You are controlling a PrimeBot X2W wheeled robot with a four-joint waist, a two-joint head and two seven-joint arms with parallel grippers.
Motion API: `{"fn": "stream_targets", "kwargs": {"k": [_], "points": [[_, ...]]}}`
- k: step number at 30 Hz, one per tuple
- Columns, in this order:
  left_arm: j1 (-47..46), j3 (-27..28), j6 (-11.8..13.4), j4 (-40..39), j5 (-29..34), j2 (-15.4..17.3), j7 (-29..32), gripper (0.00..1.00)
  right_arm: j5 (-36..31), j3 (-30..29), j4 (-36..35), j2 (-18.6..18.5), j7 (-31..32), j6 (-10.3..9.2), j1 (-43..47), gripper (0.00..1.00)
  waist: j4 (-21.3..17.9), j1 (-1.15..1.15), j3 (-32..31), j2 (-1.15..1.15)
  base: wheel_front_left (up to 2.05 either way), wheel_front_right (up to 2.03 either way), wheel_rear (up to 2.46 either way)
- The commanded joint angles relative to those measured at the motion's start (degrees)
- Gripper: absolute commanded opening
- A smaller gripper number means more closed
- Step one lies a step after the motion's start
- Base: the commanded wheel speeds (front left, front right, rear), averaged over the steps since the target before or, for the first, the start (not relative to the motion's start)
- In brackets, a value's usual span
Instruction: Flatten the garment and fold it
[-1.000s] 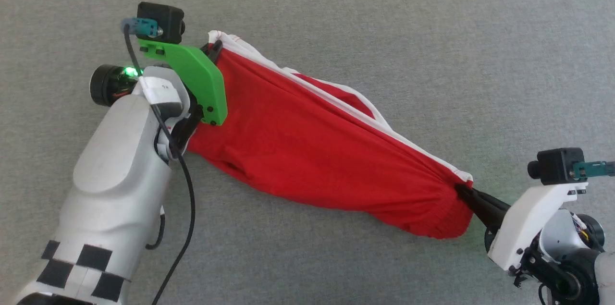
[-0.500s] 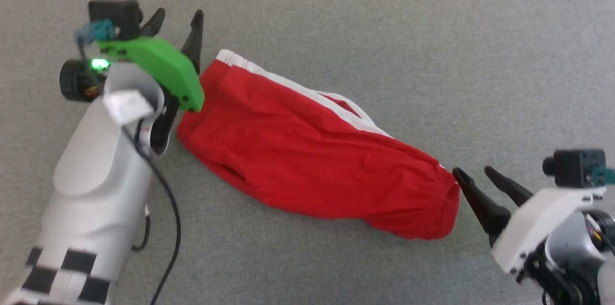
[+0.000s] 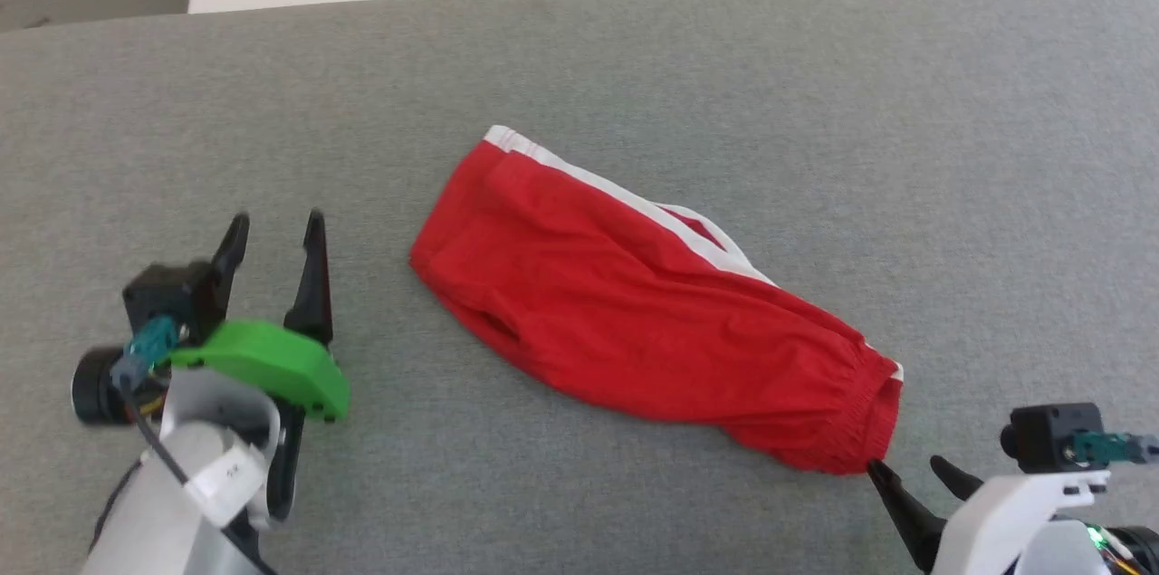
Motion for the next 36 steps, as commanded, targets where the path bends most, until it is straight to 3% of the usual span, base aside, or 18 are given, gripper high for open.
{"fn": "stream_targets", "kwargs": {"k": [1,8,17,18,19,20,28,36], "points": [[1.8,0.5,1.0,-1.4,-0.3,0.3,0.4,1.00,0.0,0.0,1.2,0.1,-0.1,-0.09,-1.8,1.00,1.0,0.00,-0.8,0.00,0.00,0.00,0.00],[6.3,0.8,3.6,-7.6,-1.1,0.2,2.2,1.00,0.6,1.8,8.2,0.2,0.0,-0.09,-8.4,1.00,3.0,0.00,-0.3,0.00,0.00,0.00,0.00],[6.6,-0.5,4.0,-9.1,-1.4,0.2,4.7,1.00,-2.7,5.6,19.4,0.2,2.1,-0.09,-13.1,1.00,3.8,0.00,0.5,0.00,0.00,0.00,0.00],[6.7,-0.7,4.0,-9.1,-1.5,0.2,5.1,1.00,-2.4,6.1,20.3,0.2,2.3,-0.09,-13.4,0.85,3.7,0.00,0.6,0.00,0.00,0.00,0.00],[6.7,-0.9,3.9,-9.1,-1.5,0.3,5.4,1.00,-2.3,6.5,21.3,0.2,2.3,-0.09,-13.9,0.32,3.6,0.00,0.6,0.00,0.00,0.00,0.00],[6.7,-1.1,3.9,-9.0,-1.6,0.3,5.7,1.00,-2.3,7.1,21.9,0.2,2.1,-0.09,-14.3,0.00,3.6,0.00,0.6,0.00,0.00,0.00,0.00],[3.1,-5.2,2.4,-7.6,-2.3,-0.7,12.5,1.00,-0.7,8.1,21.6,0.2,0.2,-0.09,-16.6,0.00,2.7,0.00,1.1,0.00,0.00,0.00,0.00],[-8.2,-9.3,1.7,1.4,-3.1,-3.2,25.2,1.00,0.3,9.4,17.6,0.2,-0.3,-0.09,-17.5,0.00,0.1,0.00,1.7,0.00,0.00,0.00,0.00]]}}
